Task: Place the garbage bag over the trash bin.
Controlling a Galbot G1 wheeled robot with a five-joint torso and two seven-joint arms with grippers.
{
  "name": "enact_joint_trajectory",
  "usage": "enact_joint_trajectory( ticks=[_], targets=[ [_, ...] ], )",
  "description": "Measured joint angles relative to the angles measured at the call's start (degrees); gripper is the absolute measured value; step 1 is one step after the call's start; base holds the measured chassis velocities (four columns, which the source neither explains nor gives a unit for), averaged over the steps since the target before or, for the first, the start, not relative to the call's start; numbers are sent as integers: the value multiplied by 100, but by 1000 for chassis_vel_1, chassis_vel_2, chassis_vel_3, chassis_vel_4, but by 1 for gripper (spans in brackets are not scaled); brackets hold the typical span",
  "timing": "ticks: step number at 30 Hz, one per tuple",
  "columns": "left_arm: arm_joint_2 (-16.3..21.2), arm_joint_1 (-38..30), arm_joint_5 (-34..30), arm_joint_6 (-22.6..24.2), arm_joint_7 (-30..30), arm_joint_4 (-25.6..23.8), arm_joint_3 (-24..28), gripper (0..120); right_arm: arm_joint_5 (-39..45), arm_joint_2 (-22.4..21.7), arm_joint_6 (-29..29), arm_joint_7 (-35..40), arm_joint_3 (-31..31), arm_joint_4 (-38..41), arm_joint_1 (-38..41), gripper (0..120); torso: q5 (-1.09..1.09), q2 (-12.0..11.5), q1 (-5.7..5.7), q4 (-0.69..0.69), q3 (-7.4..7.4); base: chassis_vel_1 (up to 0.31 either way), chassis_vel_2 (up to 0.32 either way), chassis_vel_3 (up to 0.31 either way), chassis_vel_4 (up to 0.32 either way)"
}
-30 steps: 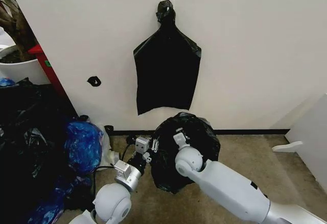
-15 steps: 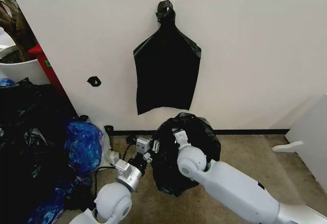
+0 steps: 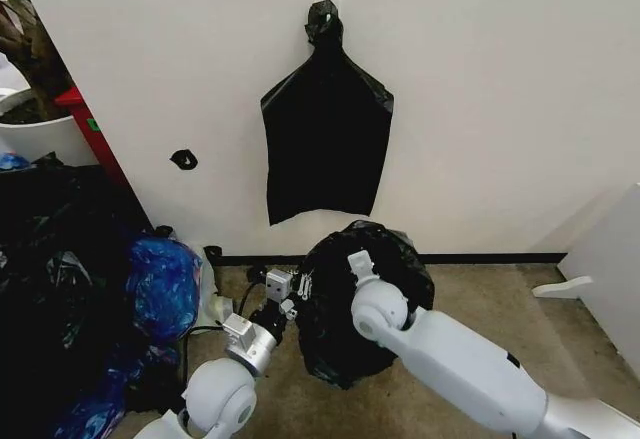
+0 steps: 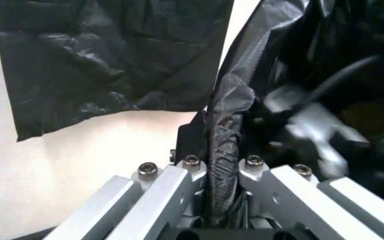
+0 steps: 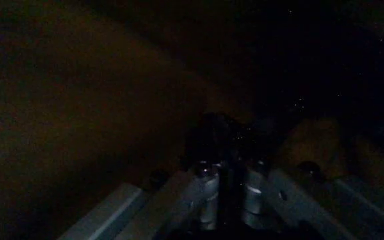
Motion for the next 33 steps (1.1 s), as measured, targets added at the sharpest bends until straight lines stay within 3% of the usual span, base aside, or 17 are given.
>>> enact_joint_trajectory(
  ticks=[3,6,8,13,16,18,19,23,24,26,29,31,32,33],
  targets=[
    [-17,-45,0,-13,0,68,-6,1,435,-71,-48,129,30,546,-175,0,0,0,0,0,0,0,0,0,0],
    [-41,-104,-62,-14,-16,150,-50,1,234,-197,55,108,70,858,-365,0,1,0,0,1,0,0,0,0,0],
    [-65,-146,-151,26,-65,190,-68,1,-130,-309,140,39,83,1023,-524,0,1,0,0,1,0,0,0,0,0],
    [-86,-391,-625,316,-354,378,-110,1,-2096,-1012,613,-490,-30,1675,-1342,2,0,0,0,-6,0,0,0,0,0],
    [-93,-488,-853,473,-499,413,-152,1,-2546,-1146,961,-684,-48,1840,-1558,9,1,0,0,-1,0,0,0,0,0],
    [-113,-566,-1022,602,-600,433,-179,1,-2988,-1210,1334,-887,-2,1928,-1747,14,2,0,0,0,0,0,0,0,0],
    [-140,-622,-1144,703,-686,442,-200,1,-3272,-1234,1583,-1023,58,1955,-1851,22,2,0,0,1,0,0,0,0,0],
    [-392,-1003,-1918,1362,-1294,506,-331,1,-5198,-1305,3650,-2134,754,1770,-2516,41,2,0,0,-1,-1,0,0,0,0],
    [-392,-1003,-1918,1362,-1294,506,-331,1,-5198,-1305,3650,-2134,754,1770,-2516,41,2,0,0,-1,-1,0,0,0,0],
    [-516,-1209,-2476,1762,-1671,548,-386,1,-5772,-1345,4509,-2468,994,1516,-2720,47,1,0,0,-1,0,0,0,0,0],
    [-670,-1540,-3611,2389,-2352,639,-526,1,-5852,-1360,4935,-2486,1039,1275,-2952,61,1,0,0,-1,0,0,0,0,0],
    [-689,-1582,-3816,2481,-2458,648,-571,1,-5850,-1355,4966,-2483,1028,1246,-2979,63,1,0,0,-1,0,0,0,0,0],
    [-739,-1691,-4381,2703,-2805,685,-730,1,-5944,-1324,5105,-2486,994,1108,-3036,70,1,0,0,-1,0,0,0,0,0],
    [-748,-1717,-4480,2731,-2879,708,-780,1,-6041,-1309,5169,-2490,983,1033,-3054,73,1,0,0,-1,0,0,0,0,0]
  ],
)
